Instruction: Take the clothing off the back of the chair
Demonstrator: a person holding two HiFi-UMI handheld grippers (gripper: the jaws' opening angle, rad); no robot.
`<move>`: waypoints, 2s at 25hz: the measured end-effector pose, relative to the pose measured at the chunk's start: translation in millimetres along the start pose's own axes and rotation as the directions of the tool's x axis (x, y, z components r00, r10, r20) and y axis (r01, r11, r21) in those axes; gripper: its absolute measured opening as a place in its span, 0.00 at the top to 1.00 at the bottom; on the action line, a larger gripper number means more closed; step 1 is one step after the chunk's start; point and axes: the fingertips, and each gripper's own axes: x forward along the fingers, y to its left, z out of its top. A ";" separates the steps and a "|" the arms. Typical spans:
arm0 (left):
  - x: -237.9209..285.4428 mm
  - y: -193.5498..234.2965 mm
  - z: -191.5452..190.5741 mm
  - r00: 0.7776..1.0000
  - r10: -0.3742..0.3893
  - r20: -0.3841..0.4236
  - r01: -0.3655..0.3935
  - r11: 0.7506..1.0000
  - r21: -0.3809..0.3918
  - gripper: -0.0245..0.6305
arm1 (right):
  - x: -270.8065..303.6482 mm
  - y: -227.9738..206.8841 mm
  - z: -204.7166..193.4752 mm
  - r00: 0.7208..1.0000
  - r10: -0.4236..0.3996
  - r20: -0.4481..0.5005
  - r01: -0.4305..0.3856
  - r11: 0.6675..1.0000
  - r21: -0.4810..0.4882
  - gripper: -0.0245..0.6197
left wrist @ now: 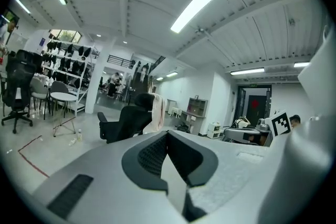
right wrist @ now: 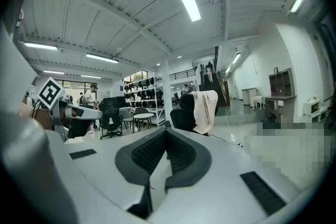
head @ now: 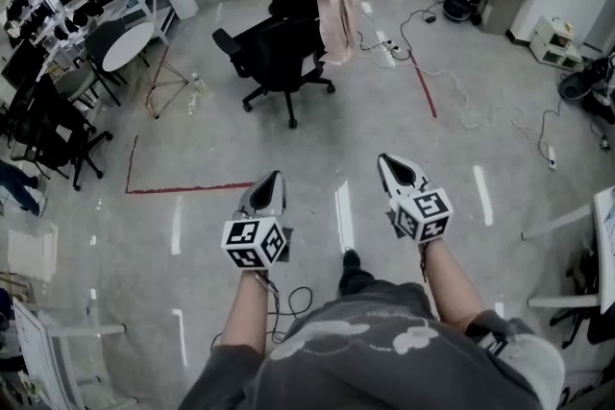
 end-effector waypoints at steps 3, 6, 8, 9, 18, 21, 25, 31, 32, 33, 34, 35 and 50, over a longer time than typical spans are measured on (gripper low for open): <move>30.6 6.2 15.3 1.000 -0.004 0.006 0.004 1.000 0.017 0.96 | 28.2 -20.1 13.0 1.000 0.004 0.004 -0.004 1.000 -0.014 0.97; 62.4 8.8 24.9 1.000 -0.002 0.014 0.002 1.000 0.027 0.96 | 51.8 -41.2 23.1 1.000 0.016 0.018 -0.016 1.000 -0.021 0.97; 80.1 7.7 29.9 1.000 -0.003 0.022 0.003 1.000 0.026 0.96 | 63.5 -55.2 29.1 0.999 0.022 0.028 -0.021 1.000 -0.021 0.97; 87.8 6.8 32.0 1.000 -0.003 0.023 0.003 1.000 0.030 0.96 | 68.7 -61.5 32.2 0.999 0.025 0.032 -0.025 0.999 -0.020 0.97; 132.8 15.0 40.2 0.999 0.034 0.020 -0.034 0.999 0.016 0.96 | 111.5 -110.5 44.7 0.999 0.040 0.034 -0.041 0.999 0.004 0.97; 149.3 25.6 42.3 0.999 0.043 0.008 -0.043 0.999 0.021 0.96 | 129.2 -119.5 42.6 0.999 0.040 0.026 -0.041 0.999 0.009 0.97; 181.5 41.0 46.5 0.999 0.040 0.003 -0.040 0.999 0.030 0.96 | 156.4 -134.6 39.4 0.999 0.030 0.018 -0.031 0.999 0.019 0.97; 247.1 73.4 54.1 1.000 0.012 -0.006 -0.012 1.000 0.024 0.96 | 212.2 -171.4 39.6 1.000 -0.029 0.004 0.029 0.999 0.031 0.97; 259.2 79.9 56.8 1.000 0.007 -0.007 -0.007 1.000 0.025 0.96 | 223.5 -178.2 41.4 0.999 -0.039 0.008 0.038 0.998 0.044 0.97; 271.5 86.8 60.0 1.000 0.002 -0.006 -0.002 1.000 0.027 0.96 | 235.4 -184.8 43.4 0.999 -0.046 0.014 0.045 0.997 0.059 0.97; 284.0 94.0 63.3 1.000 -0.004 -0.004 0.004 1.000 0.029 0.96 | 247.8 -190.9 45.3 0.998 -0.053 0.020 0.051 0.996 0.071 0.97; 296.5 101.5 66.2 1.000 -0.010 -0.002 0.010 1.000 0.028 0.96 | 260.4 -196.6 47.0 0.998 -0.060 0.024 0.058 0.995 0.076 0.97; 437.4 188.7 113.9 0.994 -0.087 -0.064 0.091 0.994 0.063 0.96 | 422.3 -227.5 55.8 0.996 -0.038 -0.081 0.048 0.992 0.118 0.46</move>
